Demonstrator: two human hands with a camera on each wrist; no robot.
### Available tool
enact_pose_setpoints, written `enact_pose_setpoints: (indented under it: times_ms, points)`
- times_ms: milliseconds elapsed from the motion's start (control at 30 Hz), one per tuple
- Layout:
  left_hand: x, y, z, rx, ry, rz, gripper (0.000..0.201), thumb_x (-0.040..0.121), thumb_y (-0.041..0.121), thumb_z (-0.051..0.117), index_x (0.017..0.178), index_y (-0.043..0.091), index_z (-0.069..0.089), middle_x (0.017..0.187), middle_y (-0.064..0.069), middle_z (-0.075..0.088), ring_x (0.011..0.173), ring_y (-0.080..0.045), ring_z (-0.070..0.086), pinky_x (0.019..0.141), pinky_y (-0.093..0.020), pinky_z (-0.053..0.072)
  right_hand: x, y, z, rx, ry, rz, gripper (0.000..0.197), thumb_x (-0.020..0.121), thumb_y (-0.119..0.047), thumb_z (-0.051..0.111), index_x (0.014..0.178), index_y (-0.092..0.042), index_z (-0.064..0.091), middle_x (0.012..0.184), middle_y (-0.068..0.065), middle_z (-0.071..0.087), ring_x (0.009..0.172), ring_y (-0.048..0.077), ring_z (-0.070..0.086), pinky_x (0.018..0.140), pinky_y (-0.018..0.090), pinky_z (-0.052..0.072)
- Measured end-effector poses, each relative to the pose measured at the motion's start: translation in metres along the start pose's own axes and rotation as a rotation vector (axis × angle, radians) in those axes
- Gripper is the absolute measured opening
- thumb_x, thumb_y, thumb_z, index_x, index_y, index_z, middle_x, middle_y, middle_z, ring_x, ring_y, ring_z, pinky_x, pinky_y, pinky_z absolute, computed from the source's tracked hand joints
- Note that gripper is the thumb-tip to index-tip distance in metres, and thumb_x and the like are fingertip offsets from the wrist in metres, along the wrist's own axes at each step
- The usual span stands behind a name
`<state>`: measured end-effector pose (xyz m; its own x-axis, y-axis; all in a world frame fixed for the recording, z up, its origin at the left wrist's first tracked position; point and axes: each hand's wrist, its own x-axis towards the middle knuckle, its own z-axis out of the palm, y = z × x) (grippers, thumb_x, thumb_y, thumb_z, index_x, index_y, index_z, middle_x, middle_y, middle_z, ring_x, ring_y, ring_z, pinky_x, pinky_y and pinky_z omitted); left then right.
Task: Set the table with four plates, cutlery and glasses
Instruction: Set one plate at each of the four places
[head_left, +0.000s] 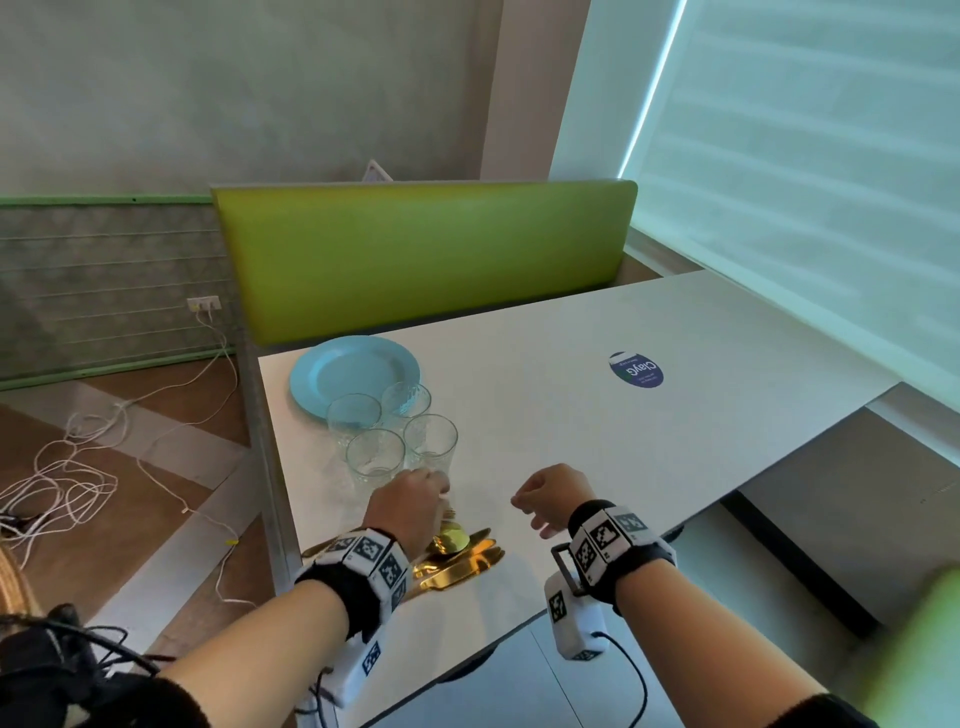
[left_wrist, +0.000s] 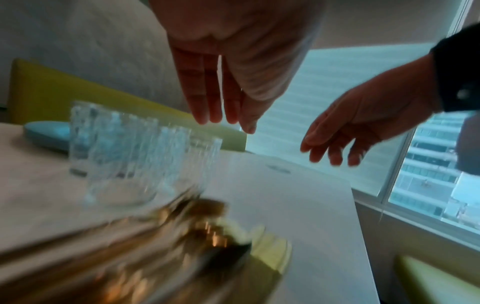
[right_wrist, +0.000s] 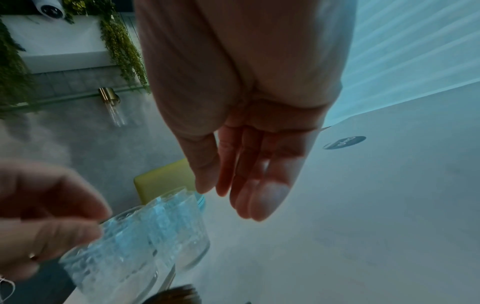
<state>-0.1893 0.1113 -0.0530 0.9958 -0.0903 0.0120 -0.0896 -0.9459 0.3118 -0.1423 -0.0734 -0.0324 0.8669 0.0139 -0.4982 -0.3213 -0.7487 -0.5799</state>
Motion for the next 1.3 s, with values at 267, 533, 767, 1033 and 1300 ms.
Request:
enact_pose_setpoints:
  times_ms: [267, 533, 767, 1033, 1300]
  points:
    - [0.1, -0.047, -0.085, -0.291, 0.107, -0.335, 0.026, 0.087, 0.027, 0.057, 0.111, 0.016, 0.061, 0.115, -0.007, 0.066, 0.11, -0.026, 0.059, 0.095, -0.037, 0.048, 0.063, -0.056, -0.024, 0.02, -0.016, -0.048, 0.007, 0.087, -0.015, 0.065, 0.085, -0.008, 0.064, 0.066, 0.001, 0.059, 0.053, 0.013, 0.058, 0.042, 0.02, 0.052]
    - [0.194, -0.153, -0.114, -0.433, -0.075, -0.641, 0.033, 0.086, 0.023, 0.063, 0.116, 0.01, 0.056, 0.094, -0.014, 0.062, 0.076, -0.026, 0.06, 0.056, -0.029, 0.052, 0.173, -0.134, -0.04, -0.087, -0.11, -0.06, 0.025, 0.091, -0.016, 0.059, 0.107, 0.002, 0.066, 0.068, -0.001, 0.058, 0.063, 0.016, 0.061, 0.072, 0.034, 0.058]
    - [0.233, -0.229, -0.082, -0.324, -0.233, -0.803, 0.038, 0.087, 0.019, 0.061, 0.122, 0.01, 0.05, 0.109, -0.021, 0.063, 0.085, -0.03, 0.065, 0.068, -0.03, 0.048, 0.263, -0.182, -0.019, -0.347, -0.224, -0.1, 0.033, 0.093, -0.024, 0.054, 0.113, 0.0, 0.063, 0.085, 0.005, 0.064, 0.088, 0.021, 0.069, 0.083, 0.032, 0.057]
    - [0.238, -0.26, -0.04, -0.266, -0.372, -0.882, 0.075, 0.087, 0.019, 0.062, 0.148, 0.011, 0.019, 0.135, -0.018, 0.049, 0.093, -0.026, 0.062, 0.076, -0.031, 0.053, 0.306, -0.199, 0.022, -0.364, -0.381, -0.117, 0.038, 0.095, -0.025, 0.053, 0.126, -0.002, 0.049, 0.109, 0.01, 0.063, 0.09, 0.024, 0.066, 0.088, 0.037, 0.055]
    - [0.242, -0.288, -0.015, -0.522, -0.372, -0.886, 0.062, 0.082, 0.003, 0.062, 0.139, 0.015, 0.038, 0.121, -0.014, 0.058, 0.108, -0.033, 0.059, 0.084, -0.047, 0.056, 0.333, -0.193, 0.045, -0.148, -0.442, -0.065, 0.049, 0.091, -0.017, 0.059, 0.134, -0.01, 0.037, 0.099, 0.017, 0.062, 0.077, 0.027, 0.063, 0.083, 0.047, 0.057]
